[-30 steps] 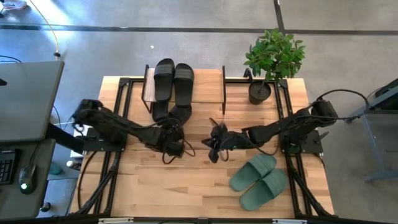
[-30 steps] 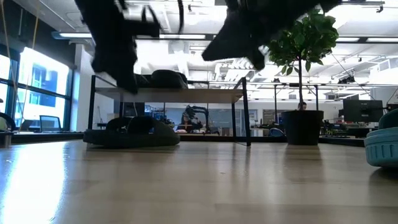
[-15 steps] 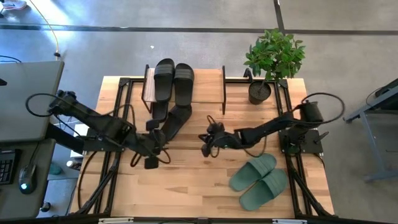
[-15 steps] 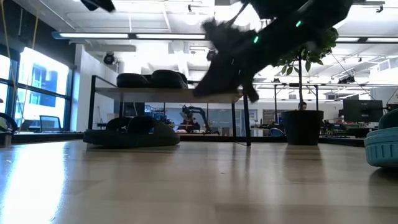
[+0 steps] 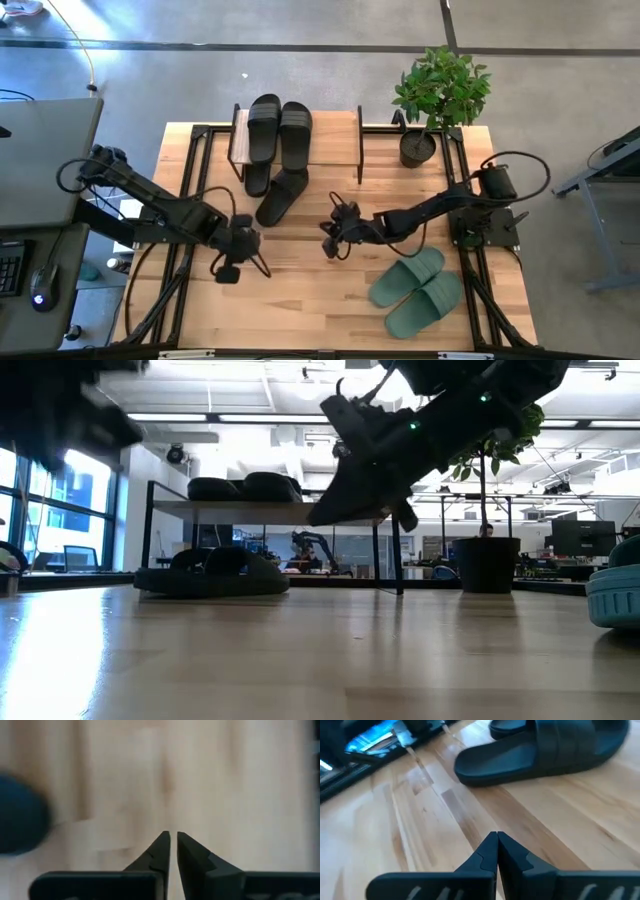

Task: Pick and place slides into the shelf
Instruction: Put the black slide under the shelf

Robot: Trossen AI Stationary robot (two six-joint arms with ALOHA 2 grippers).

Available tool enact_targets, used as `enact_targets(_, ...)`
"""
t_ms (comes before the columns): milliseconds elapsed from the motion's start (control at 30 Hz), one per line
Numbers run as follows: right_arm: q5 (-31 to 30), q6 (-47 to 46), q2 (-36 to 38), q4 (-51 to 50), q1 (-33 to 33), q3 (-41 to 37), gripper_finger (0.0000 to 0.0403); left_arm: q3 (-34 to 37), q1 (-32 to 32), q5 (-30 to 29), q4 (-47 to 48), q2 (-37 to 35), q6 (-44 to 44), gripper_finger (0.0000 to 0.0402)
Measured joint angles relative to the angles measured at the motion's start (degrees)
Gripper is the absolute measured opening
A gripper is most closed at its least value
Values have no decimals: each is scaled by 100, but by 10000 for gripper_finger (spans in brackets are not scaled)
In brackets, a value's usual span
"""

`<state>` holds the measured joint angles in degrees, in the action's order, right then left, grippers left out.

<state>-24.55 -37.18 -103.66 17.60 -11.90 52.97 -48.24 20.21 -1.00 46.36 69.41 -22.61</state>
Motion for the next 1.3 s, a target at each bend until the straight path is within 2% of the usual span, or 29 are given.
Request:
enact_targets(133,-413,-173,85,-357,-208,18,0,544,-3,-740,-177,238,30,3)
enact_targets(300,-727,-406,301,-1036,-455,30,0,887,-52,-1439,-662,680,11,9)
enact_targets(500,-952,-638,655,-2099,-651,117,0,932,-507,-1233,-1401,1307,526,9)
enact_targets(733,-1237,-837,1074,-2814,-902,133,0,896,-1150,-1203,-1533,1858,945,3)
enact_targets(933,-1754,-1269,1247,-3257,-1111,147,0,883,-1504,-1123,-1585,1858,1208,1)
enact_targets(1000,-1822,-1382,1289,-3536,-1172,130,0,885,-1537,-1076,-1682,1866,1337,1)
enact_targets(1200,-1856,-1512,1292,-3626,-1215,136,0,856,-1751,-1410,-2063,1855,1575,2)
enact_targets(1300,-1900,-1533,1292,-3625,-1215,136,0,860,-1920,-1366,-2245,1878,1586,1)
